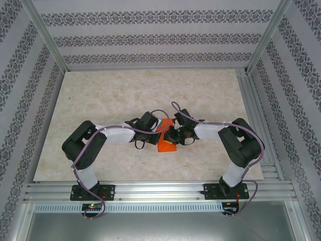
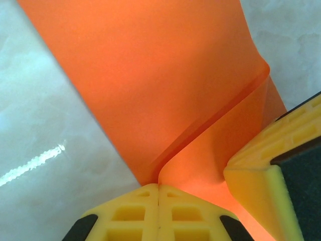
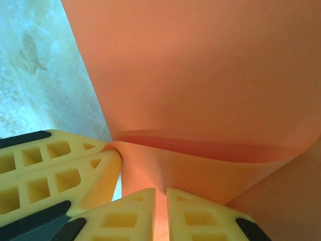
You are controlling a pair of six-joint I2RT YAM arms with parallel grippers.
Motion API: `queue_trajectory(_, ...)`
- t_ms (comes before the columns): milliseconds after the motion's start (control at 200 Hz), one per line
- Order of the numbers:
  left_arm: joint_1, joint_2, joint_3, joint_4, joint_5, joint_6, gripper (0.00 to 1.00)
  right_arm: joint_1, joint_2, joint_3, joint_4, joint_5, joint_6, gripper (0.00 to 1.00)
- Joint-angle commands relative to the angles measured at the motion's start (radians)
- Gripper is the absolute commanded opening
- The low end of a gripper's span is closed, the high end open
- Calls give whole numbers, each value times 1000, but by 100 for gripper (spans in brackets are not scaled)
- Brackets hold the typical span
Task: Fold a paper plane with a square sheet of paper (fold left side to right side)
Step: Fold the triangle a second time at the center of the table.
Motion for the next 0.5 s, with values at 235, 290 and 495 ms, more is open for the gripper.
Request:
queue_trajectory(235, -1, 3, 14, 11, 1, -8, 1, 2, 42, -33, -25, 36, -11, 14)
queue_trajectory(290, -1, -13, 13, 8, -3, -10, 6, 2, 48, -35, -23, 35, -10, 14)
queue_trajectory(495, 0, -123, -21, -11, -16, -46, 16, 1, 49, -37, -28, 36, -14, 14)
